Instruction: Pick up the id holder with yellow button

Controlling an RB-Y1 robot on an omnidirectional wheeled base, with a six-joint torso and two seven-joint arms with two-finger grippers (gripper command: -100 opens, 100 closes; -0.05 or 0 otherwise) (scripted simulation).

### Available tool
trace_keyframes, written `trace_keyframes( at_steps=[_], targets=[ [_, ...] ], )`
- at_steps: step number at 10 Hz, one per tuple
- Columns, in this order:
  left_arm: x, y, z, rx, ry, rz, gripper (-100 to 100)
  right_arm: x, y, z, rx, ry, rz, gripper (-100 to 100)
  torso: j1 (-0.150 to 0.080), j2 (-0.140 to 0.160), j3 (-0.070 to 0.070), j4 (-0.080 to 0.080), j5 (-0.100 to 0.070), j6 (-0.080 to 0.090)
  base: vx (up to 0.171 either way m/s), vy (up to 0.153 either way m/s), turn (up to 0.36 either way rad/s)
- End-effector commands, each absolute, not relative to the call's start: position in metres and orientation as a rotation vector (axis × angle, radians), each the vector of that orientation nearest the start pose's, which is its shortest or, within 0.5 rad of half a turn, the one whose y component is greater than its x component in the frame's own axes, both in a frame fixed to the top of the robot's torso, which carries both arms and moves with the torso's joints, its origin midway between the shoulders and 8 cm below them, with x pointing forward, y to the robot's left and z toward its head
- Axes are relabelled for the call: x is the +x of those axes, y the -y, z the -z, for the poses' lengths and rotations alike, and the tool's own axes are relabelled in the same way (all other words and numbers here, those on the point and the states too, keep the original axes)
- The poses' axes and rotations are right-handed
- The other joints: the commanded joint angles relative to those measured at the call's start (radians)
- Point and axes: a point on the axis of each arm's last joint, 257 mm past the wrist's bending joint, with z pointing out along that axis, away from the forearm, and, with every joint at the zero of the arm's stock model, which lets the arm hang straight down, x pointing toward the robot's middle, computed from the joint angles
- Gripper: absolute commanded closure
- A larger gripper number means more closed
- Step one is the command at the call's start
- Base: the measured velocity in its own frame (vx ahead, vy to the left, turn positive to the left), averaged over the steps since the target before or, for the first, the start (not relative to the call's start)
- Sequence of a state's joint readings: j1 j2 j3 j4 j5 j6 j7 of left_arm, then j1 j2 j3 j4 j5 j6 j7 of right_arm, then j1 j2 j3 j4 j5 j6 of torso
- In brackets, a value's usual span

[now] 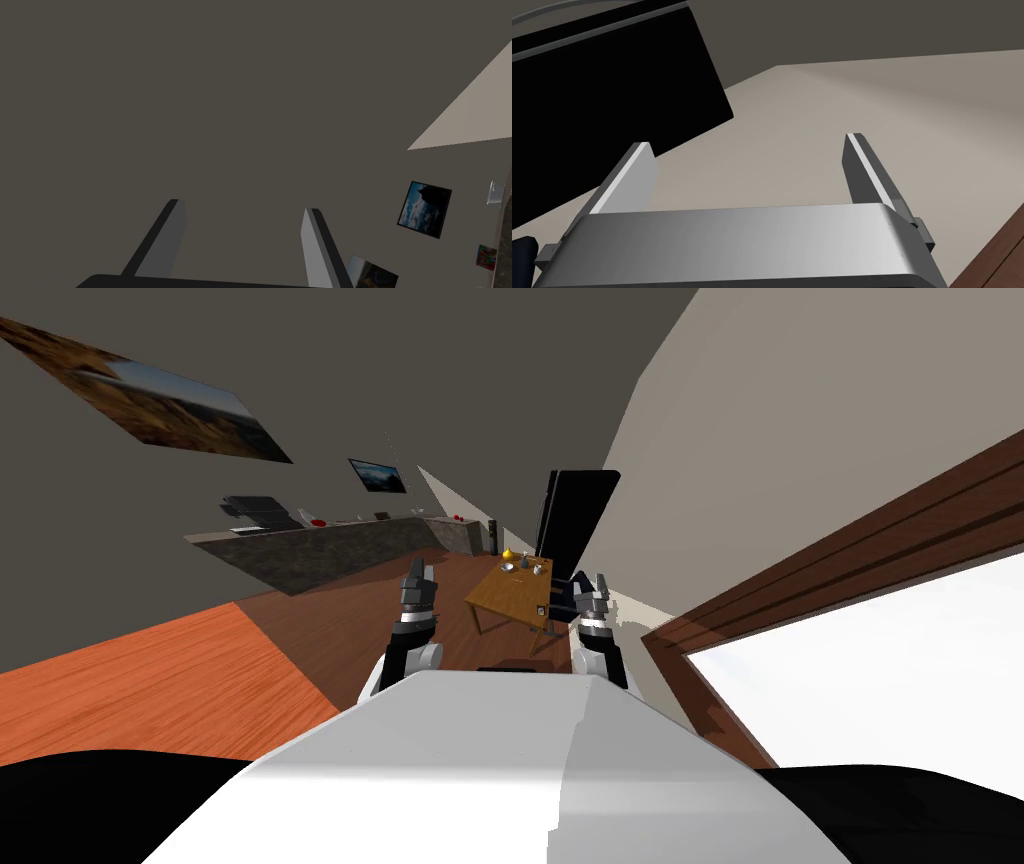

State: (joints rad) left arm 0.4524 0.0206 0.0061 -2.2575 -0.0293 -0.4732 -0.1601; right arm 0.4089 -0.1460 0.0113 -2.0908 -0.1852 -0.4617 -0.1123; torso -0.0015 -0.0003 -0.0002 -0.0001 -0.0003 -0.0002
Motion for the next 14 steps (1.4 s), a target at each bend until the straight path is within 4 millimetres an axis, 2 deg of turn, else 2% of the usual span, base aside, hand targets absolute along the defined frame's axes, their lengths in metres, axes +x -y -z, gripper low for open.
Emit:
trace_keyframes(
  at_steps=[1,2,3,4,5,6,7,8,9,10,11,13,14],
  targets=[
    [0.357,-0.272,-0.025,-0.566,-0.685,1.144,0,0.409,0.295,0.059,0.939,-0.713,-1.542,-100,0.0,0.0,0.0,0.0,0.0,0.0,-0.004,-0.022,0.173],
    [0.357,-0.272,-0.025,-0.566,-0.685,1.144,0,0.411,0.296,0.066,0.957,-0.724,-1.537,-100,0.0,0.0,0.0,0.0,0.0,0.0,-0.001,-0.021,0.053],
    [0.357,-0.272,-0.025,-0.566,-0.685,1.144,0,0.423,0.303,0.084,1.028,-0.743,-1.556,-100,0.0,0.0,0.0,0.0,0.0,0.0,0.0,-0.011,0.09],
    [0.357,-0.272,-0.025,-0.566,-0.685,1.144,0,0.423,0.303,0.085,1.032,-0.744,-1.554,-100,0.0,0.0,0.0,0.0,0.0,0.0,0.0,-0.009,0.055],
    [0.357,-0.272,-0.025,-0.566,-0.685,1.144,0,0.435,0.311,0.104,1.109,-0.761,-1.57,-100,0.001,0.0,0.0,0.0,0.0,0.0,0.003,-0.01,0.117],
    [0.357,-0.272,-0.025,-0.566,-0.685,1.144,0,0.435,0.312,0.107,1.114,-0.763,-1.567,-100,0.001,0.0,0.0,0.0,0.0,0.0,0.003,-0.011,0.062],
    [0.357,-0.272,-0.025,-0.566,-0.685,1.144,0,0.445,0.319,0.12,1.184,-0.77,-1.588,-100,0.001,0.0,0.0,0.0,0.0,0.0,0.003,-0.007,0.125],
    [0.357,-0.272,-0.025,-0.566,-0.685,1.144,0,0.446,0.321,0.129,1.202,-0.778,-1.575,-100,0.001,-0.001,0.0,0.0,0.0,0.0,0.005,-0.008,0.073],
    [0.357,-0.272,-0.025,-0.566,-0.685,1.144,0,0.456,0.331,0.148,1.288,-0.784,-1.586,-100,0.001,-0.001,0.0,0.0,0.0,0.001,0.008,-0.008,0.119],
    [0.357,-0.272,-0.025,-0.566,-0.685,1.144,0,0.456,0.332,0.152,1.297,-0.788,-1.579,-100,0.001,-0.001,0.0,0.0,0.0,0.0,0.008,-0.01,0.065],
    [0.357,-0.272,-0.025,-0.566,-0.685,1.144,0,0.465,0.34,0.164,1.372,-0.785,-1.596,-100,0.001,-0.001,0.0,0.0,0.0,0.001,0.007,-0.008,0.13],
    [0.357,-0.273,-0.025,-0.566,-0.685,1.144,0,0.465,0.344,0.176,1.398,-0.792,-1.578,-100,0.001,-0.001,0.0,0.0,0.0,0.001,0.006,-0.007,0.024],
    [0.357,-0.273,-0.025,-0.566,-0.685,1.144,0,0.473,0.355,0.192,1.485,-0.783,-1.586,-100,0.001,-0.001,0.0,0.0,0.0,0.001,0.008,-0.003,0.113]
  ],
)
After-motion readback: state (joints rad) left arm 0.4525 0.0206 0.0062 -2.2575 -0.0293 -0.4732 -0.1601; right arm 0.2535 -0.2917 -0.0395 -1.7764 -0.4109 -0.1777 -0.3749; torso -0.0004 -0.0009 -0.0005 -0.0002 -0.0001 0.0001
